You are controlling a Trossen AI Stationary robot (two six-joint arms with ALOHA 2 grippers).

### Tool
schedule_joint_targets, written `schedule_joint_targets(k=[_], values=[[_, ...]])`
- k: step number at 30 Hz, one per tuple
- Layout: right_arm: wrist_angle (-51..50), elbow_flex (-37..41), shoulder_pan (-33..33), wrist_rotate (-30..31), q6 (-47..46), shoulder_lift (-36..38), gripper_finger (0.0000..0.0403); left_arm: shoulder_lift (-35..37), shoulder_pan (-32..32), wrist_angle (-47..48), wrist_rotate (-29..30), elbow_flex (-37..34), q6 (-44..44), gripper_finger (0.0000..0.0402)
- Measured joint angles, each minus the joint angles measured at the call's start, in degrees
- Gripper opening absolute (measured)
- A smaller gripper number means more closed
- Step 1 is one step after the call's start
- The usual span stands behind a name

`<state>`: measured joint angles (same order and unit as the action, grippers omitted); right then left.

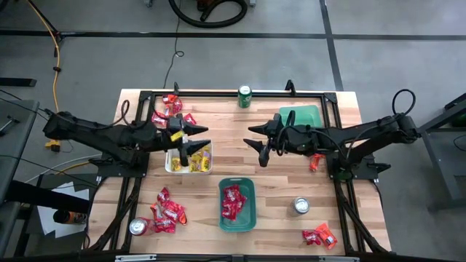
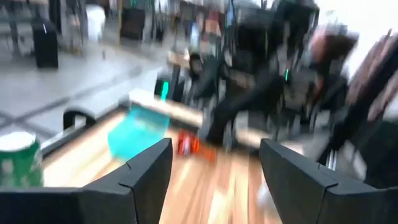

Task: Sort candy
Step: Put the red candy pack into the green bin

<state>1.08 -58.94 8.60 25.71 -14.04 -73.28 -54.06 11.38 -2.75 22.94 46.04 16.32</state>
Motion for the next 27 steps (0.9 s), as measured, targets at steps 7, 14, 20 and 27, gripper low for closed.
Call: schedule_joint_targets(k=[7,14,20,27], values=[[-1.8,0.0,0.0,0.0,-0.5,0.0,0.0220,-9.4,5.9,34.5,-4.9,17.2,4.0,0.0218],[-4.5,0.0,0.0,0.0,-1.5,0.0,0.0220,-18.1,16.4,58.9,-15.7,21.1,18.7,0.0218],[-4.8,0.0,0.0,0.0,-1.4,0.0,0.0220,-25.8,27.1,65.5,-22.6,18.4,27.4,0.0218],[-5.2,0.0,0.0,0.0,-1.4,0.0,0.0220,-34.0,36.1,57.9,-21.7,14.7,23.3,0.0218]])
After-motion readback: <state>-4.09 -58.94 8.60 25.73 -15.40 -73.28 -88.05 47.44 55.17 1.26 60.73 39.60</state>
